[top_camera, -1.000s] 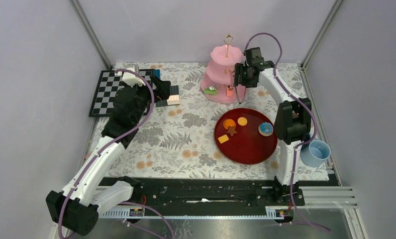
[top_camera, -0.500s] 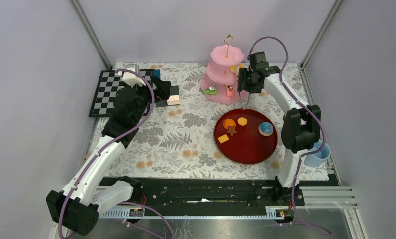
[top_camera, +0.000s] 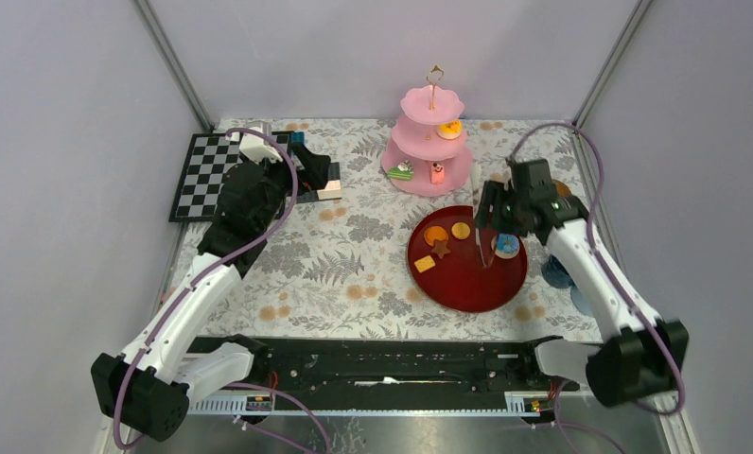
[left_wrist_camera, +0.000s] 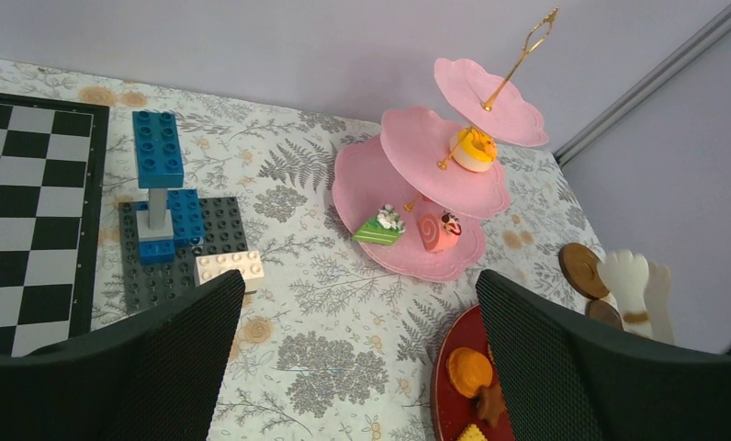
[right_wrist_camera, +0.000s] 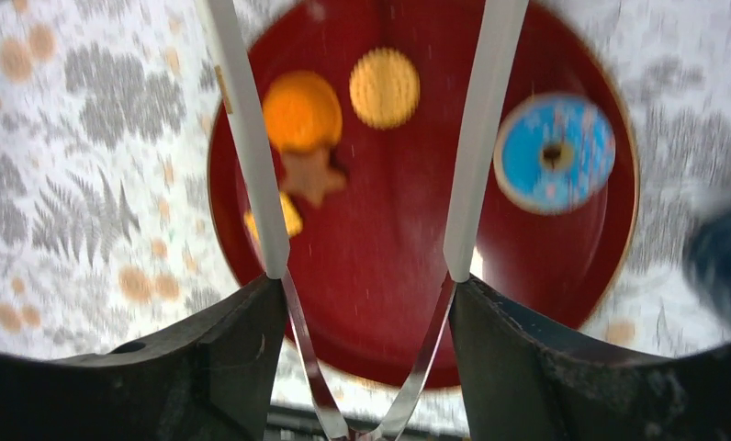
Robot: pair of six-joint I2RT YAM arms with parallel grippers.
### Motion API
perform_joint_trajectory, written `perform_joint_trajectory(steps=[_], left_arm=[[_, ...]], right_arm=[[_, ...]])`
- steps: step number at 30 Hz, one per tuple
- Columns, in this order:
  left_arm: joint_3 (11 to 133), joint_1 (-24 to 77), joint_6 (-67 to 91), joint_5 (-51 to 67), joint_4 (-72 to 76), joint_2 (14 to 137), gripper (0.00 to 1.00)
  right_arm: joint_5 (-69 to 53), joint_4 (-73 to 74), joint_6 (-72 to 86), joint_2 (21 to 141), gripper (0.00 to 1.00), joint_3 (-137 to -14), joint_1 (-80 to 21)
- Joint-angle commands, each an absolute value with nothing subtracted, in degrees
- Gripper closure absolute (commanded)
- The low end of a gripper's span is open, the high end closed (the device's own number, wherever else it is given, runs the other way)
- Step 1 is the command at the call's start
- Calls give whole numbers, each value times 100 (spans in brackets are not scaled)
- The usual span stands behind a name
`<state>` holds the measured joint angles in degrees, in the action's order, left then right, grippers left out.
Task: Serve the afternoon tea
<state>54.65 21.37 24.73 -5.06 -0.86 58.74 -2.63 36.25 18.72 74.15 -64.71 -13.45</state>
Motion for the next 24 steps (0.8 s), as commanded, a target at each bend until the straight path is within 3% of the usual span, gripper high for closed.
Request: perform_joint_trajectory(steps=[1, 6, 12, 24], left_arm=[[5739, 2144, 2546, -365, 9, 5854, 1], [5762, 2145, 2514, -448, -52, 5887, 1], [5755, 2145, 2592, -320, -70, 5877, 1], [5748, 2145, 2540, -412, -86, 5824, 1]], right_arm=[[-696, 4518, 2362, 6234, 30, -5811, -1337], [-1172, 5606, 3105, 5291, 29, -5281, -1340], [-890, 6388, 3380, 5014, 28, -5193, -1337], [-839, 5369, 3910, 5563, 28, -4295, -1336]])
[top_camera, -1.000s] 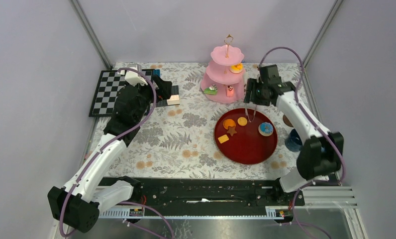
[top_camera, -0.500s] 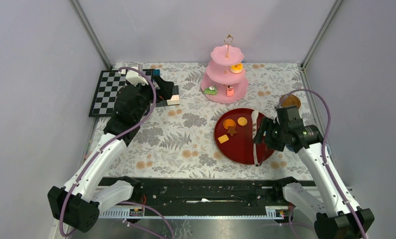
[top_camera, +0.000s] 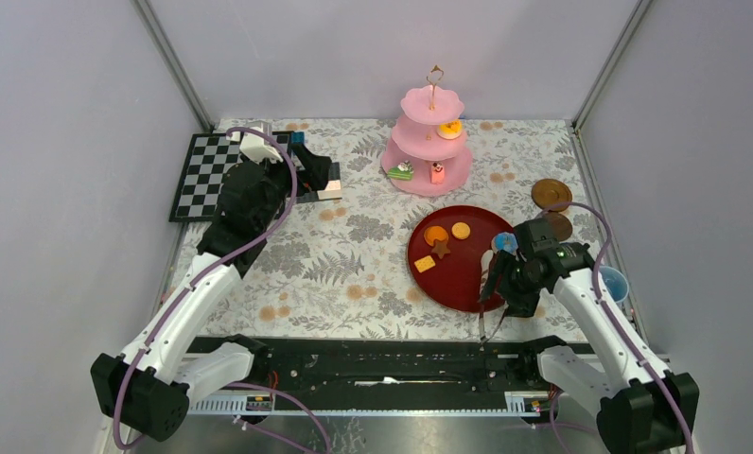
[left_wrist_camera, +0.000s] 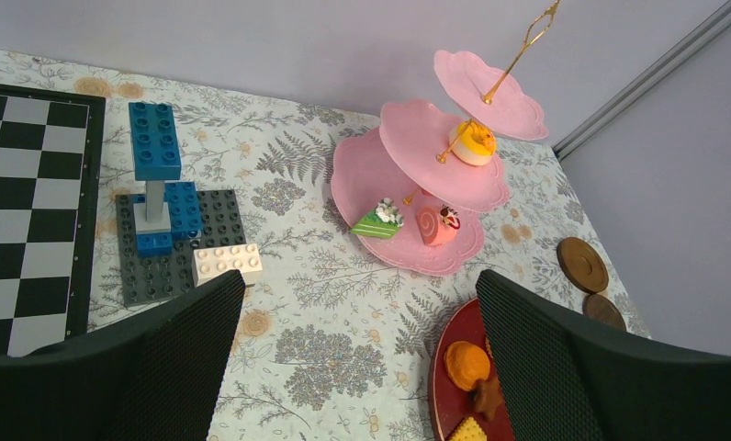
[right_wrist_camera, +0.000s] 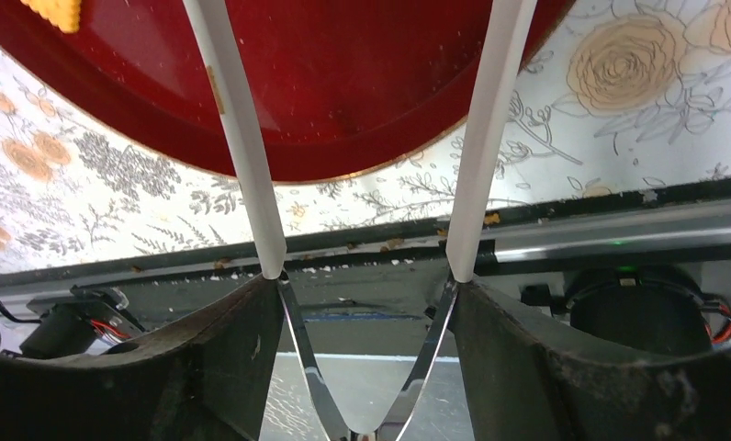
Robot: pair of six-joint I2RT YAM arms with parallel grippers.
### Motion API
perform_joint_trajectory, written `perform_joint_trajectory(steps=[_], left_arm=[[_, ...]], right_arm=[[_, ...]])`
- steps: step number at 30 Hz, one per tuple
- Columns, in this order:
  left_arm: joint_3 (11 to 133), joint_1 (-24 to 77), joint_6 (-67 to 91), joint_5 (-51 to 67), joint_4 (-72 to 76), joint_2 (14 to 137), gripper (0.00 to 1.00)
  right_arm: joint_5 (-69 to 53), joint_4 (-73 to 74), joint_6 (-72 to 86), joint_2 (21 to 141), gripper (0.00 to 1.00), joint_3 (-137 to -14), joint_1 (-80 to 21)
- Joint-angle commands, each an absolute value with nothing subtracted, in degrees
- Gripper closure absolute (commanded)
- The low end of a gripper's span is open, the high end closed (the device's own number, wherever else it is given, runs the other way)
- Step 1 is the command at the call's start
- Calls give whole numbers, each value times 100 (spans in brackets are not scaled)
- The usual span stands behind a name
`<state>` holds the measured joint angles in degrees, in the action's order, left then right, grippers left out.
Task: Serve the afternoon tea
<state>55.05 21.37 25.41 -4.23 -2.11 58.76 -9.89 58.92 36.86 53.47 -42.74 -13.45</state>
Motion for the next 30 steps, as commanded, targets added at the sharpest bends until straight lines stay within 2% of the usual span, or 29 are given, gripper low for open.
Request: perform_joint_trajectory(steps=[1, 30], left_arm=[[5748, 2145, 2540, -413, -88, 5819, 1], [5757, 2145, 2516, -444, -97, 5818, 1]], right_arm=[[-835, 5234, 3913, 5628, 28, -4291, -1339], [307, 4051, 3729, 7121, 28, -4309, -1327]])
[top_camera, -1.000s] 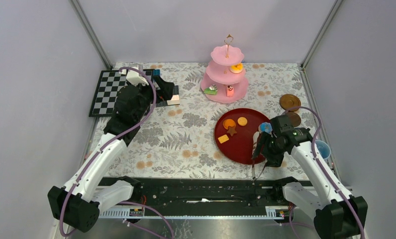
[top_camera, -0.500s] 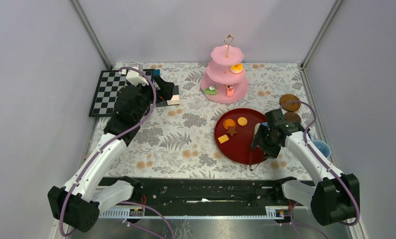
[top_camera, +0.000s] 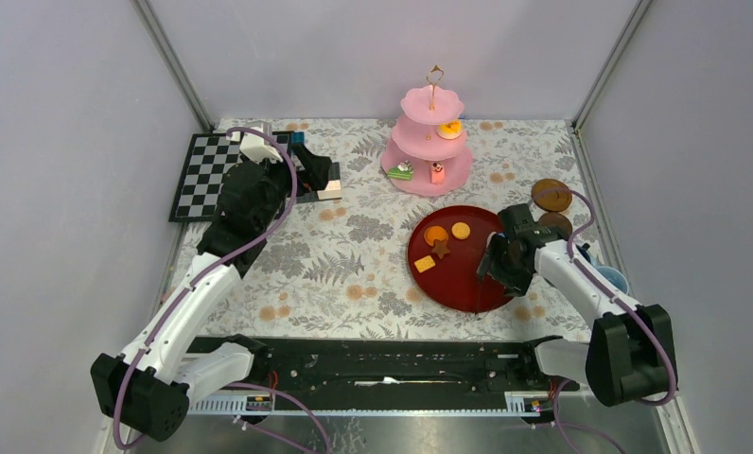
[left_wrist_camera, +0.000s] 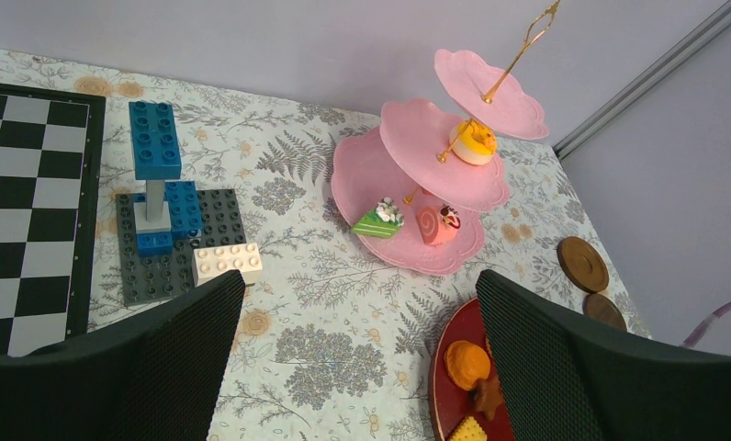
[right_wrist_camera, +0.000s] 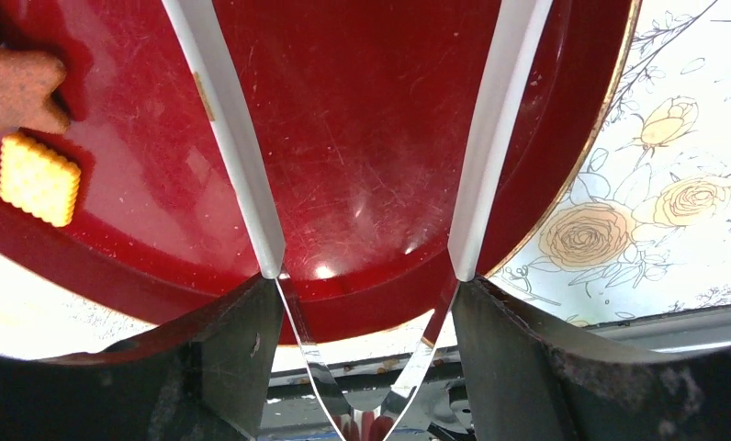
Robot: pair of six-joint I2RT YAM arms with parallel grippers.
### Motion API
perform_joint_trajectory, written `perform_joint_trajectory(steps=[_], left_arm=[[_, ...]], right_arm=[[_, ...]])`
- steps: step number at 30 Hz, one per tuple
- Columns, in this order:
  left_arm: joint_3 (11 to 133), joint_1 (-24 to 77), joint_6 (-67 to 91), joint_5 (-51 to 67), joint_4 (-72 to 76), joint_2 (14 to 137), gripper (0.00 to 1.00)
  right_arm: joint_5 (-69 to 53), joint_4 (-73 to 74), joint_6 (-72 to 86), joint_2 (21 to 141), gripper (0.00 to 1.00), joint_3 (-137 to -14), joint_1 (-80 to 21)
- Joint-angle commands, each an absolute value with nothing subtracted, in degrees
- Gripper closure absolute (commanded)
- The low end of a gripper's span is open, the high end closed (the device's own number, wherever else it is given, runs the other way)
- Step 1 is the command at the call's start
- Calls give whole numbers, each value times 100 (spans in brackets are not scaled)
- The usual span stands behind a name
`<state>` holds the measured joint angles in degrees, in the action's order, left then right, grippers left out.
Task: Serve the afternoon tea
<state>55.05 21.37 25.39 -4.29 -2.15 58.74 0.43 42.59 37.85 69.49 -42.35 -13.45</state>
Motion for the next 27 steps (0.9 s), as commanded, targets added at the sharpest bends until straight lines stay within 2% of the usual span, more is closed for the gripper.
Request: perform_joint_trajectory(steps=[1, 18, 27], left_arm=[[5757, 2145, 2513, -448, -96, 5816, 1], [5760, 2144, 2457, -566, -122, 5814, 1], [5757, 2127, 2452, -580, -113, 5783, 1]], right_arm=[[316, 4043, 3706, 7191, 28, -4340, -1327], [414, 3997, 3186, 8388, 31, -4973, -1260], [716, 4078, 2917, 8846, 29, -5210, -1259]])
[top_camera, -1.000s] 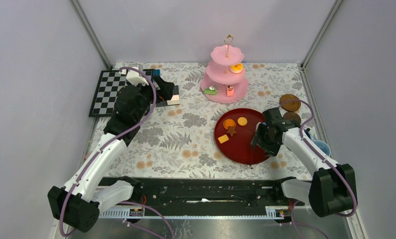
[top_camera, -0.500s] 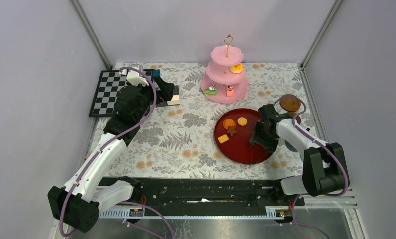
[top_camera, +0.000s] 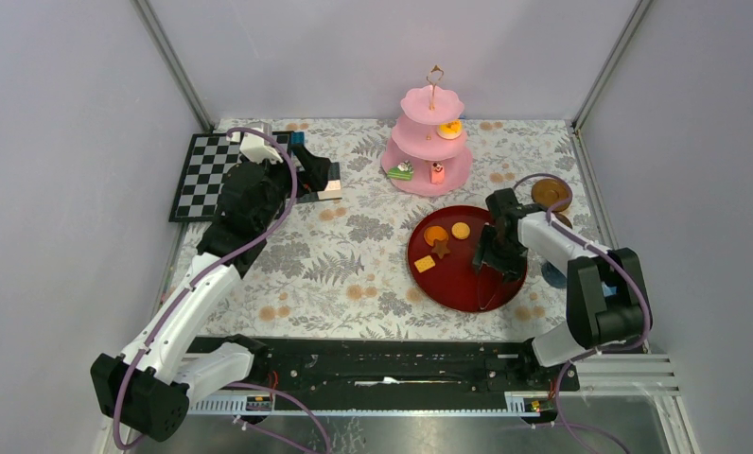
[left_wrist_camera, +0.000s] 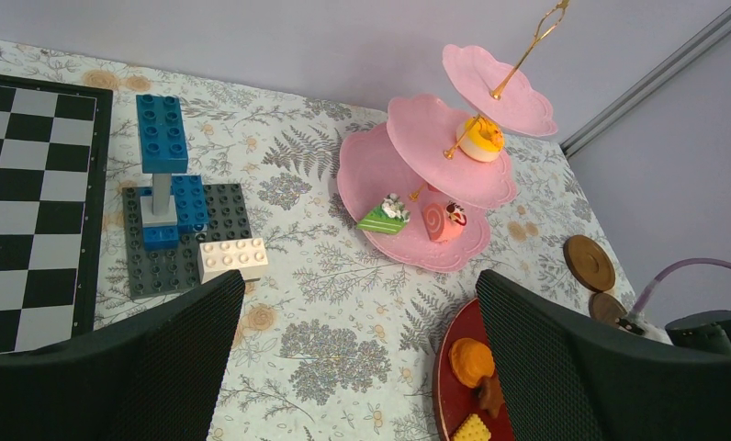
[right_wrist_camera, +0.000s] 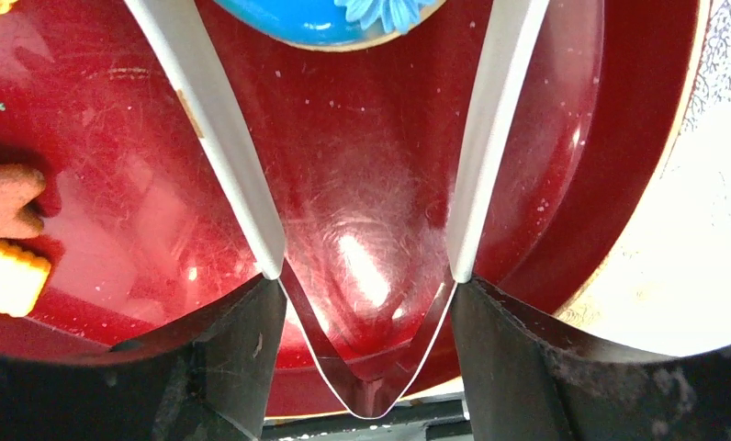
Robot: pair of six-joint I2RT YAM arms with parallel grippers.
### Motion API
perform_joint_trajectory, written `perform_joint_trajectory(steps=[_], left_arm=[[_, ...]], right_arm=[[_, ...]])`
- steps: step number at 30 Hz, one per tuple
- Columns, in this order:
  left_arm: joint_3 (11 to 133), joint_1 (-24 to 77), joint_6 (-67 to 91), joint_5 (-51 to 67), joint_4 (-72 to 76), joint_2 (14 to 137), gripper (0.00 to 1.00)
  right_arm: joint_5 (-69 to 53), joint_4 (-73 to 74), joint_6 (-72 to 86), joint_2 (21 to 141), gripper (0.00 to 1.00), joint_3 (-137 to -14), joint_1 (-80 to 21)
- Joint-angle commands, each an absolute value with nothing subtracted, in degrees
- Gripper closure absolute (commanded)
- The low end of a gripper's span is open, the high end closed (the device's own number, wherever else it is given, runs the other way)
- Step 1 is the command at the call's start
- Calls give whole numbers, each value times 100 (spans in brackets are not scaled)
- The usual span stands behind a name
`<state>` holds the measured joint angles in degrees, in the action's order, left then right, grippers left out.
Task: Serve the afternoon tea
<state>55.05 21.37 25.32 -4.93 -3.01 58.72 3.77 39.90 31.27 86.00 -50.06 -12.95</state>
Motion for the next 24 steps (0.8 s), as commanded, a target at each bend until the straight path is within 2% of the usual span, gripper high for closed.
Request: perform_joint_trajectory(steps=[1, 10, 20, 22, 24], left_arm=[[5757, 2127, 2452, -570, -122, 5776, 1], [5748, 2127, 2452, -589, -100, 5754, 1], [5756, 2102, 2443, -613, -122, 5770, 1], [5752, 2079, 2443, -624, -123, 5757, 1], [5752, 2074, 2443, -616, -123, 5757, 1]], right_arm=[[753, 4072, 2884, 8920, 29, -5239, -1265], [977, 4088, 2706, 9253, 32, -5441, -1257], [1044, 4011, 2791, 8850, 44, -5235, -1262], [1055, 3988, 2798, 8640, 50, -5123, -1270], [1072, 3991, 2783, 8457, 52, -5055, -1269]])
